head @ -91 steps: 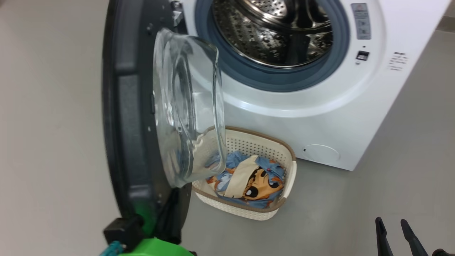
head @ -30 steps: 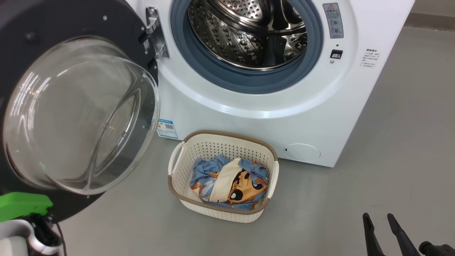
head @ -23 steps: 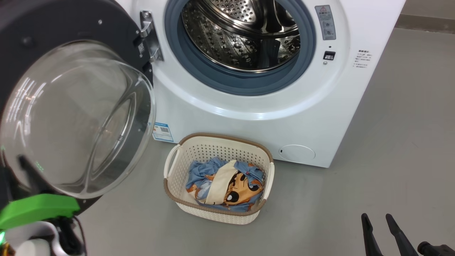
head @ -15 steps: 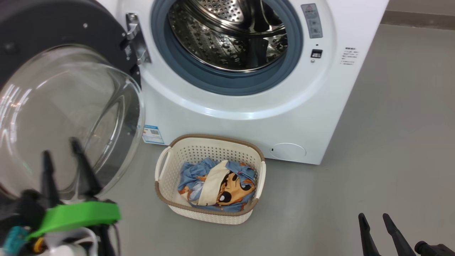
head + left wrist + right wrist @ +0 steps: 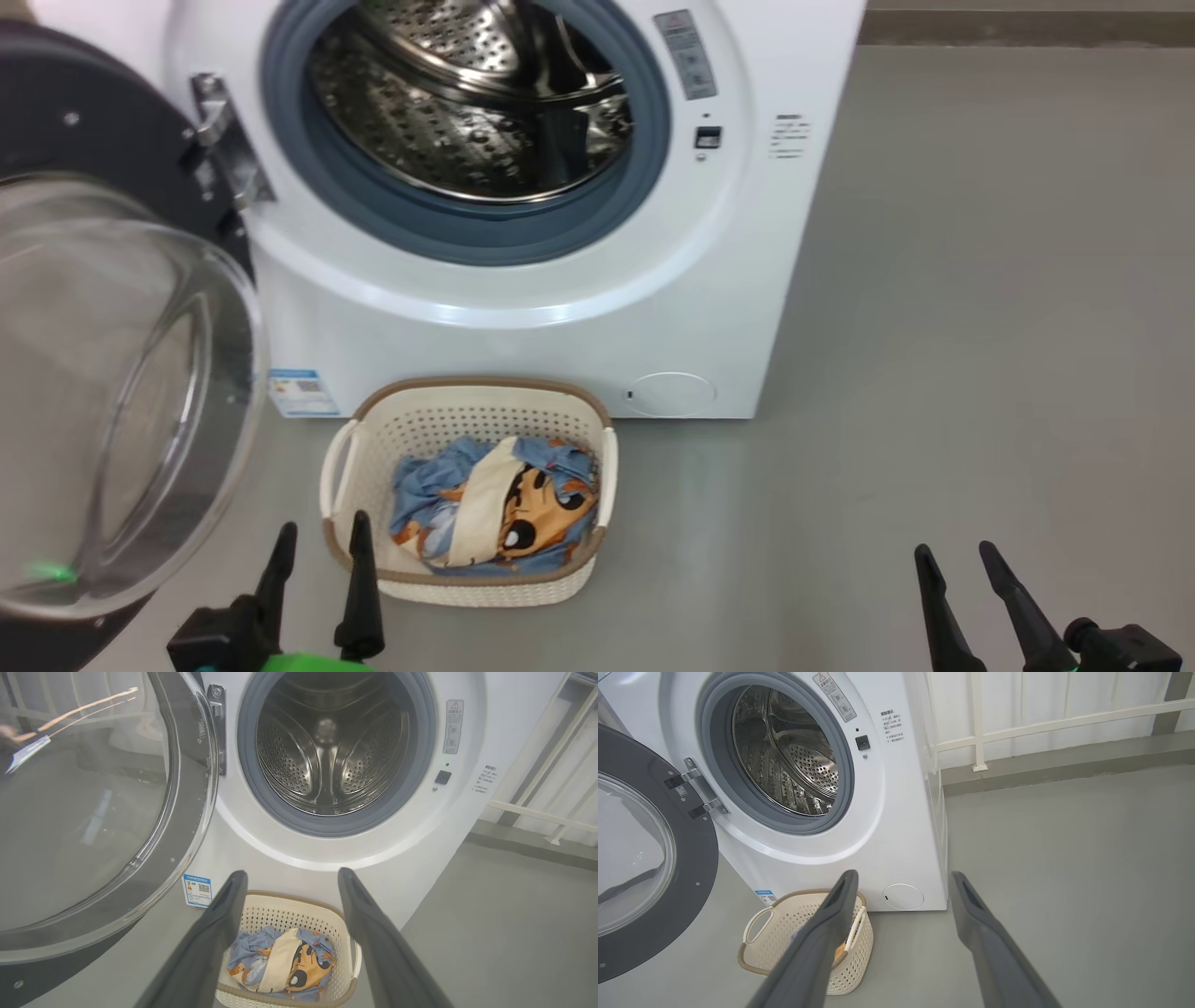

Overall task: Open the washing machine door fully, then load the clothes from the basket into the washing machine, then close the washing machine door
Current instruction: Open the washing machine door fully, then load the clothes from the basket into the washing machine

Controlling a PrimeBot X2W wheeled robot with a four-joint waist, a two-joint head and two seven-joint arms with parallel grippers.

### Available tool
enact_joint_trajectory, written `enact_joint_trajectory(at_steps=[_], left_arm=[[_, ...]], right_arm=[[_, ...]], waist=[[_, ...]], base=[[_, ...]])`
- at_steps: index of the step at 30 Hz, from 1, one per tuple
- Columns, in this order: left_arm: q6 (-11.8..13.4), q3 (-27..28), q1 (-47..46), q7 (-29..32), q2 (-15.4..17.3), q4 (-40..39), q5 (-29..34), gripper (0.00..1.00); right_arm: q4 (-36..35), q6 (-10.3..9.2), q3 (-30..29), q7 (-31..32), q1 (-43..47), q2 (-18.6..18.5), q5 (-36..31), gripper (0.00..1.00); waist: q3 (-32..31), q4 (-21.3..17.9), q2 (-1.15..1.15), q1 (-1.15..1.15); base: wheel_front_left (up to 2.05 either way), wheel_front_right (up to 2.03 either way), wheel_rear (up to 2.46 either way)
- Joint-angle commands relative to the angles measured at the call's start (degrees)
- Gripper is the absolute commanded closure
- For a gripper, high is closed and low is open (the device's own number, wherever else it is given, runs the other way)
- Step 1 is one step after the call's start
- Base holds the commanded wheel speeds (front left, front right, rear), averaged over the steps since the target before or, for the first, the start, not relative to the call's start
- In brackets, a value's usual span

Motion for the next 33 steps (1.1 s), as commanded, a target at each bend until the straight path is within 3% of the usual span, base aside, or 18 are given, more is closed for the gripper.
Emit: enact_joint_trajectory(at_steps=[1, 8, 17, 33], left_arm=[[-1.02, 3.16, 0.04, -0.35, 0.6, -0.81, 1.93, 0.0], [-2.88, 8.27, 4.28, -0.36, 0.01, -2.05, 7.28, 0.0], [-2.36, 11.21, 6.84, -0.36, -0.2, -2.87, 8.18, 0.0], [-0.66, 11.59, 8.09, -0.37, -0.22, -3.78, 8.12, 0.0]], right_arm=[[-1.58, 0.09, 2.13, -0.68, -1.41, -0.85, -0.74, 0.0], [-1.76, 0.09, 3.47, -0.68, -0.97, -0.56, -1.16, 0.0], [-2.16, 0.09, 3.44, -0.68, -0.75, -0.79, -1.76, 0.0], [-2.38, 0.09, 2.82, -0.68, 0.3, -1.86, -2.21, 0.0]], waist=[[-0.48, -3.48, 0.0, 0.0], [-0.62, -7.82, 0.0, 0.0], [-1.14, -10.49, 0.0, 0.0], [-2.08, -8.97, 0.0, 0.0]], base=[[0.0, 0.0, 0.0], [0.0, 0.0, 0.0], [0.0, 0.0, 0.0], [0.0, 0.0, 0.0]])
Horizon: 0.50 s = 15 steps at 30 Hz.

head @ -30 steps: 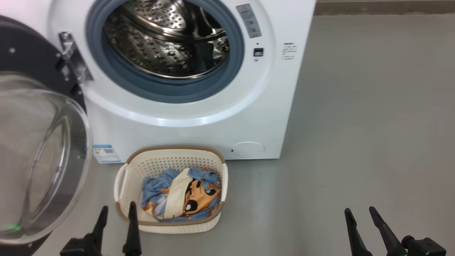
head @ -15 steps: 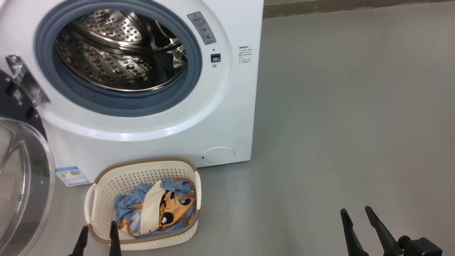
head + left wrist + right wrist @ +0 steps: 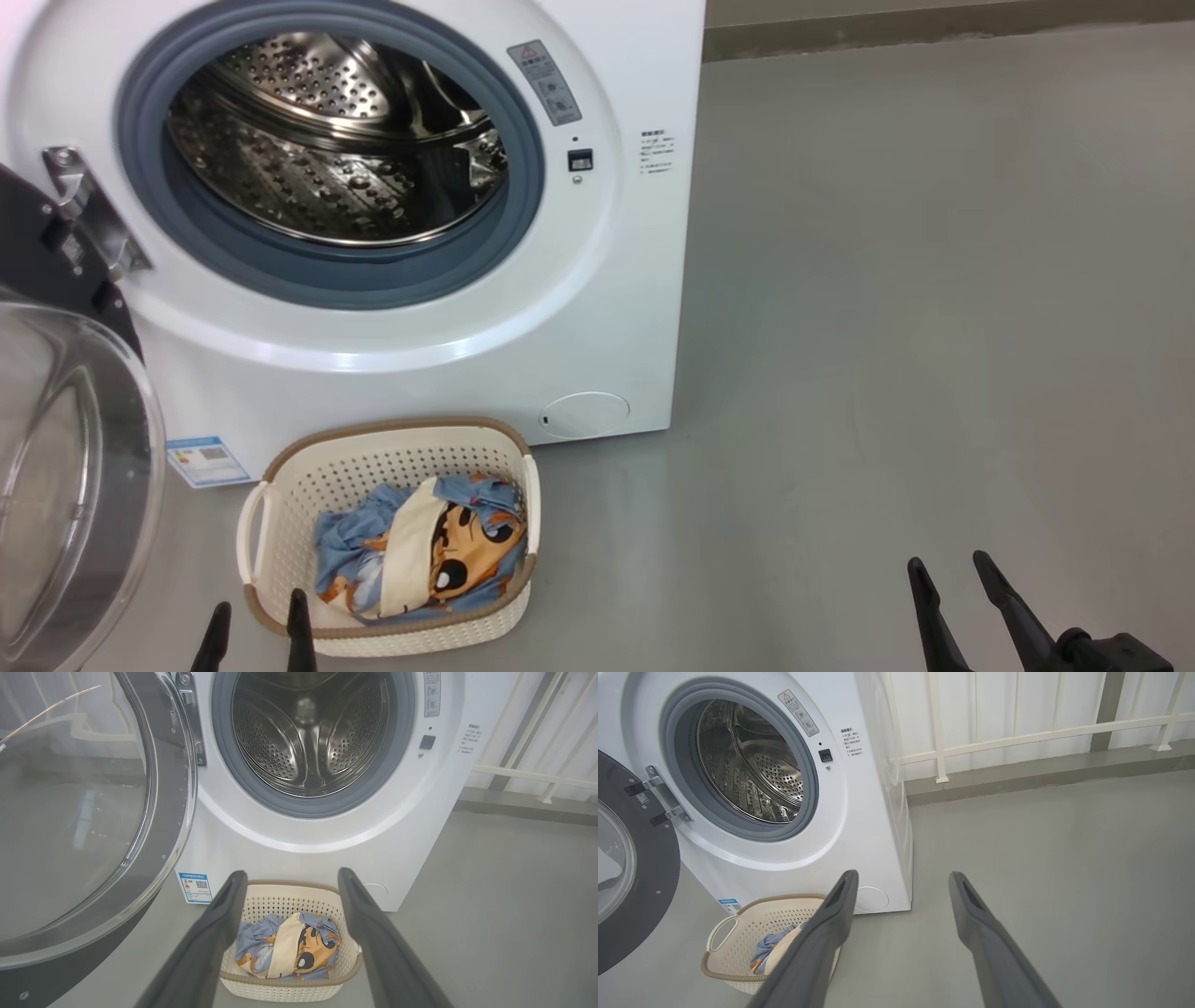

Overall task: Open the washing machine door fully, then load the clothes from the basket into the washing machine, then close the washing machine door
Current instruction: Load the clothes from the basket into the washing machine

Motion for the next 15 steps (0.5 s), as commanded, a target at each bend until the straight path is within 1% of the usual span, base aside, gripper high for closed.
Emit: enact_joint_trajectory(at_steps=[1, 9, 15], left_arm=[[0.37, 1.99, -0.95, -0.36, 0.31, -1.61, 0.32, 0.0], [0.45, 1.82, -0.9, -0.36, 0.31, -1.63, 0.34, 0.0], [0.5, 1.71, -0.86, -0.36, 0.3, -1.43, -0.04, 0.0]], right_arm=[[-1.46, 0.1, 1.2, -0.69, -1.01, -0.92, -0.58, 0.0], [-1.45, 0.1, 1.3, -0.69, -1.25, -1.05, -0.77, 0.0], [-1.37, 0.1, 1.39, -0.69, -1.25, -1.13, -0.69, 0.0]], waist=[[-0.17, 0.81, 0.0, 0.0], [-0.84, 3.71, 0.0, 0.0], [-1.03, 4.79, 0.0, 0.0]], base=[[0.0, 0.0, 0.0], [0.0, 0.0, 0.0], [0.0, 0.0, 0.0]])
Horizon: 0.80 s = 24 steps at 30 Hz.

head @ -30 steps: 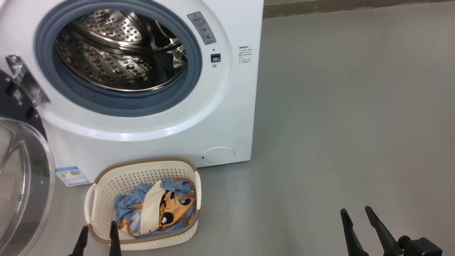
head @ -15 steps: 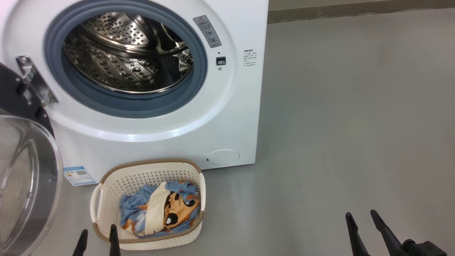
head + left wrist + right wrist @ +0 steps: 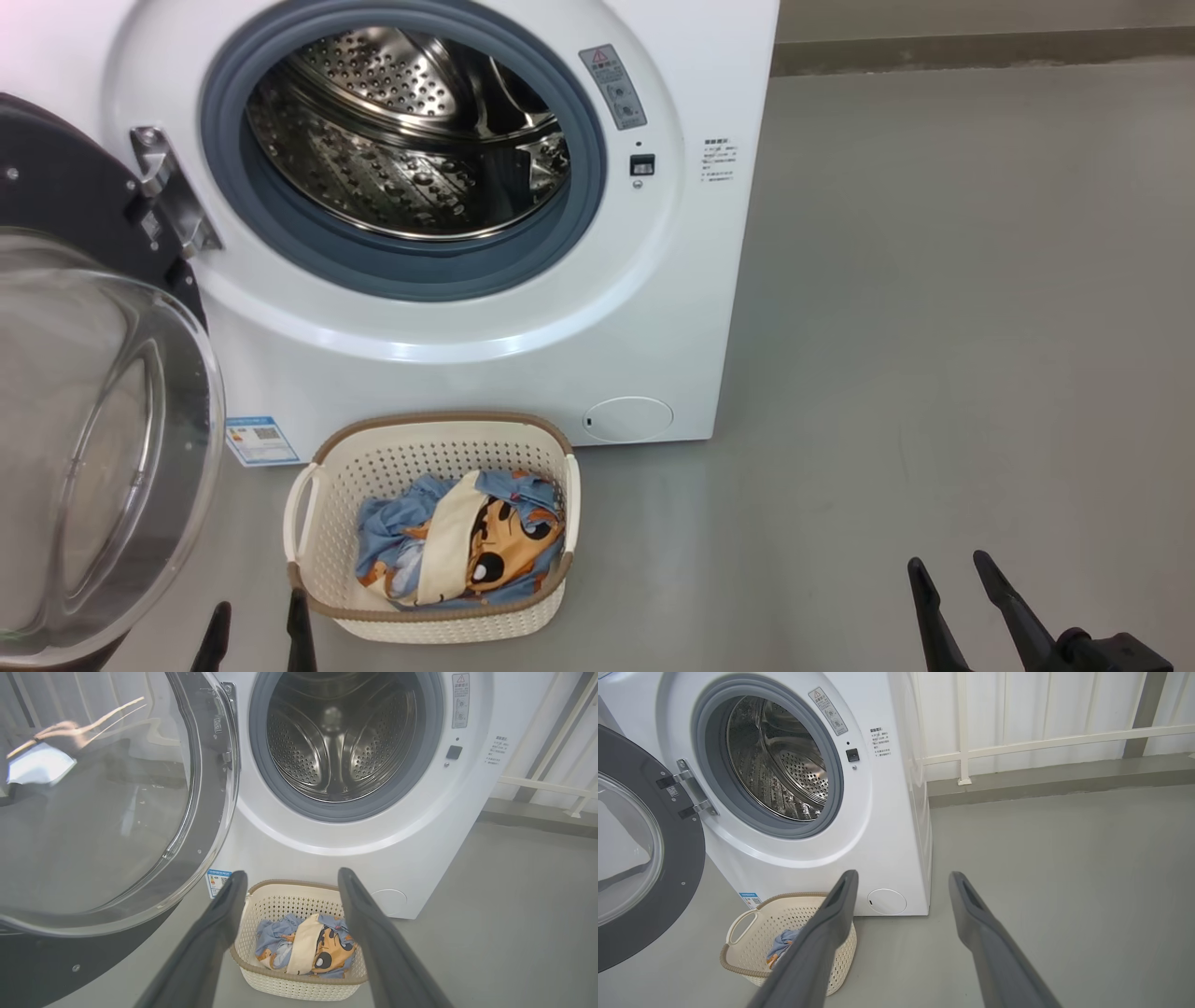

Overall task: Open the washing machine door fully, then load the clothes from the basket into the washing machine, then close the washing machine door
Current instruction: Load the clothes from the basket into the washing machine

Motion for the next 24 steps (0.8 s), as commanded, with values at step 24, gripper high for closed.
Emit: enact_joint_trajectory(at_steps=[24], left_arm=[[-0.38, 2.4, -0.99, -0.36, 0.29, 0.4, 0.98, 0.0]], right_arm=[[-0.8, 0.1, 1.69, -0.68, -1.3, -0.52, 0.26, 0.0]], waist=[[-0.01, -0.17, 0.0, 0.0]], base=[[0.16, -0.21, 0.05]])
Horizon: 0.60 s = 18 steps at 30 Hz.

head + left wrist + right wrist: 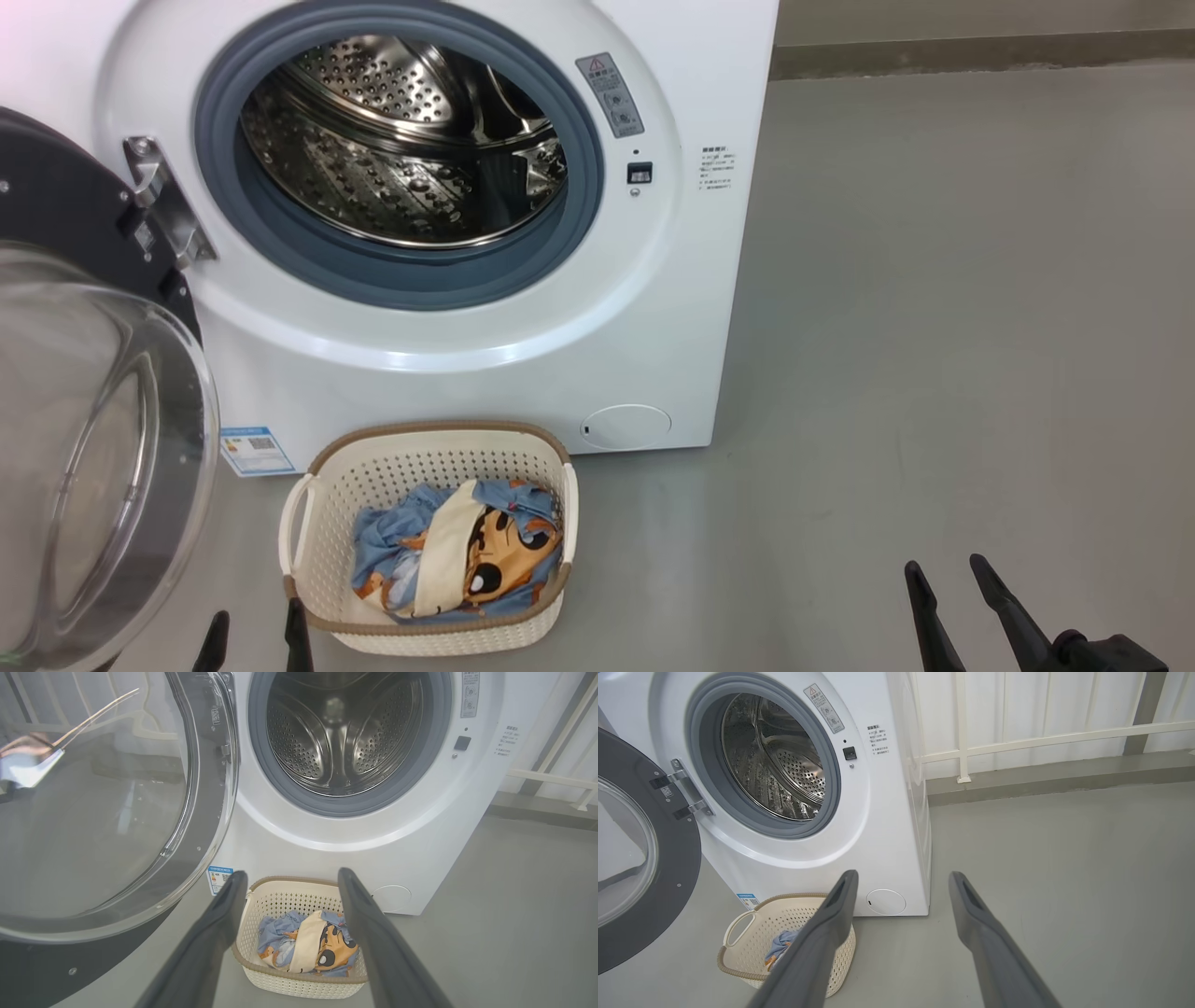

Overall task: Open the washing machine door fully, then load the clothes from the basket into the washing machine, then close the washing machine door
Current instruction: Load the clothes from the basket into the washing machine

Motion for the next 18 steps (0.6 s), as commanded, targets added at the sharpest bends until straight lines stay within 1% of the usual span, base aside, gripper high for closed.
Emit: enact_joint_trajectory(at_steps=[1, 5, 11, 14, 18], left_arm=[[-0.3, 1.99, -1.05, -0.36, 0.32, -1.04, 0.49, 0.0], [-0.33, 2.15, -1.28, -0.36, 0.32, -1.06, 0.58, 0.0], [-0.22, 2.07, -1.59, -0.36, 0.32, -1.81, 1.4, 0.0], [-0.13, 1.81, -1.64, -0.36, 0.32, -2.0, 1.4, 0.0], [0.05, 1.69, -1.48, -0.36, 0.32, -2.24, 1.13, 0.0]], right_arm=[[-1.3, 0.1, 1.4, -0.69, -1.29, -0.57, 0.23, 0.0], [-1.26, 0.1, 1.24, -0.69, -1.32, -0.54, 0.39, 0.0], [-1.3, 0.1, 1.14, -0.69, -1.49, -0.4, 0.67, 0.0], [-1.29, 0.1, 1.12, -0.69, -1.57, -0.33, 0.75, 0.0], [-1.23, 0.1, 1.09, -0.69, -1.59, -0.27, 0.83, 0.0]], waist=[[0.13, -0.05, 0.0, 0.0], [0.34, -0.06, 0.0, 0.0], [0.71, 0.08, 0.0, 0.0], [0.81, 0.16, 0.0, 0.0], [0.85, 0.19, 0.0, 0.0]], base=[[0.97, -1.37, 0.4], [1.31, -1.71, 0.4], [1.67, -1.86, 0.19], [1.2, -1.2, 0.0], [0.72, -0.72, 0.0]])
